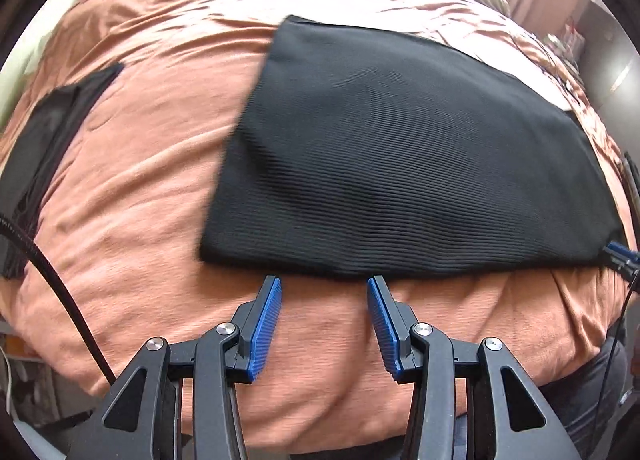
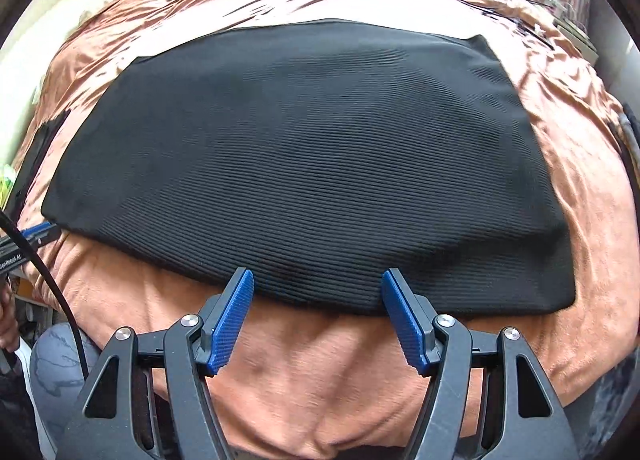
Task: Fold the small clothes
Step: 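Move both open grippers over the folded black shirt to its edge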
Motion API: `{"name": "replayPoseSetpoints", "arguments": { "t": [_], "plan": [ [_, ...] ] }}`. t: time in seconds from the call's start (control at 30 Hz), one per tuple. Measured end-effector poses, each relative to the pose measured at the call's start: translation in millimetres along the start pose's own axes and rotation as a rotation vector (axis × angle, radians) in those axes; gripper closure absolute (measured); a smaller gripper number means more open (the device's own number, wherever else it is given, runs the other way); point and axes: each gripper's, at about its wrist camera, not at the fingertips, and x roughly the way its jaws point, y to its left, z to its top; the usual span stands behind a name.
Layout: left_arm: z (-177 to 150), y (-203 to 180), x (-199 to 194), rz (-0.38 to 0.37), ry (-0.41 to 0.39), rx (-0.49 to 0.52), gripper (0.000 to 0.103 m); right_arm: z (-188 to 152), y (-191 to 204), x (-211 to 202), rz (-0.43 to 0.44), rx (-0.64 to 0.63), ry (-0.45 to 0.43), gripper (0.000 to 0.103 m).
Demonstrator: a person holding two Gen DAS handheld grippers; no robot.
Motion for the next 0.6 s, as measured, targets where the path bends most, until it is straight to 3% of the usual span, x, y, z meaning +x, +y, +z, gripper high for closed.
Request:
{"name": "replayPoseSetpoints", "arguments": {
  "t": [0.33,0.43,0.6],
  "plan": [
    [-6.2,59.9,-20.0,-0.005,-0.047,-0.124,0.056,19.2,55.4,26.7,0.039,-0.062,0.014,0.038],
    [-8.2,75.1,-25.1,-0.011,-0.058,-0.145,0.056,23.5,76.8,38.2,0.062,-0.087,0.034,0.050],
    [-16.4,100.0,-35.6,-0.024,-0.080,-0.184,0.056,30.3,110.4,54.6,0.065,-0.121,0.048,0.056]
  ]
}}
